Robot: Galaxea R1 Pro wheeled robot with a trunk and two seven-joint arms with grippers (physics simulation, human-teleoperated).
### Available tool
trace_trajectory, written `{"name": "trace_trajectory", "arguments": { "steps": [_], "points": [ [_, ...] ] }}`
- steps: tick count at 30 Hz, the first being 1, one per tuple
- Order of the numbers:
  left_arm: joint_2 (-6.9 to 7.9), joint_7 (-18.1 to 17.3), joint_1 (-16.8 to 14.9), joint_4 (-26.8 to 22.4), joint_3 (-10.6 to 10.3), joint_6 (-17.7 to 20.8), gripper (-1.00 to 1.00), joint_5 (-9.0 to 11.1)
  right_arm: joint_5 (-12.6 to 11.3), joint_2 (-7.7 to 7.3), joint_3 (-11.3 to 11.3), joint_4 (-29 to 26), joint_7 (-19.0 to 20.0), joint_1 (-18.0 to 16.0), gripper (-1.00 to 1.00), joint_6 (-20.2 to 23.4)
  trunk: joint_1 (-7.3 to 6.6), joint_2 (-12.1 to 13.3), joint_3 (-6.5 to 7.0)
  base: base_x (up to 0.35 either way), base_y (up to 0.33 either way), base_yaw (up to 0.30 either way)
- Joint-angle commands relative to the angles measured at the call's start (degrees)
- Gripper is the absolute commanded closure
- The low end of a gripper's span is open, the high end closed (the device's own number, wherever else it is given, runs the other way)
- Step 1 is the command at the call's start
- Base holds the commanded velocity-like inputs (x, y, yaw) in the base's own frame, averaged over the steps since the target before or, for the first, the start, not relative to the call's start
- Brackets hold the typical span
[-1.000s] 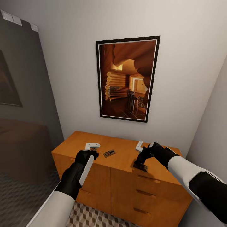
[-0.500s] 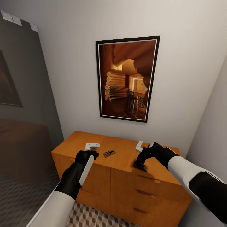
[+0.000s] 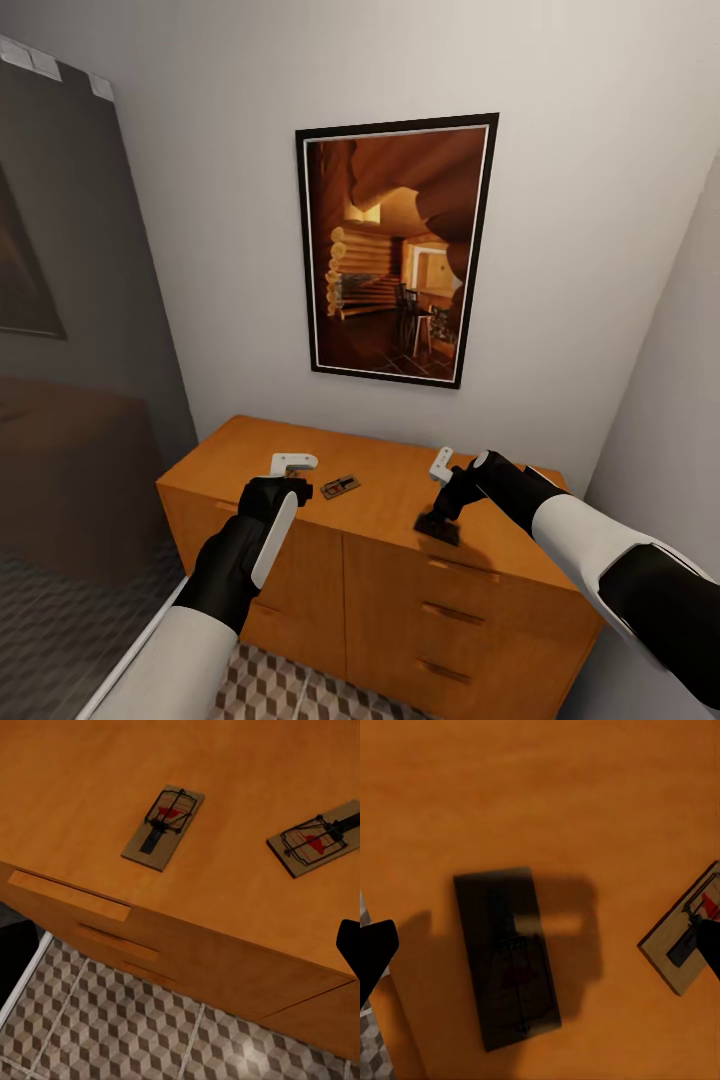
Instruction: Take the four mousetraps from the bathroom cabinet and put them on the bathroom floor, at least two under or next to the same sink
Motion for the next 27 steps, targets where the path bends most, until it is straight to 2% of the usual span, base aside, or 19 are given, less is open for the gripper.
{"name": "trace_trajectory", "arguments": {
  "steps": [1, 27],
  "points": [
    [0.00, 0.54, -0.02, -0.03, -0.07, 0.12, -1.00, 0.59, 0.50, -0.04, -0.12, -0.18, 0.31, 0.02, -1.00, 0.25, 0.02, -0.04, -0.03, 0.000, -0.007, 0.000],
    [0.00, 0.54, -0.03, -0.03, -0.07, 0.12, -1.00, 0.59, 0.56, -0.04, -0.12, -0.18, 0.22, 0.02, -1.00, 0.17, 0.02, -0.04, -0.03, 0.000, -0.015, 0.000]
  ]
}}
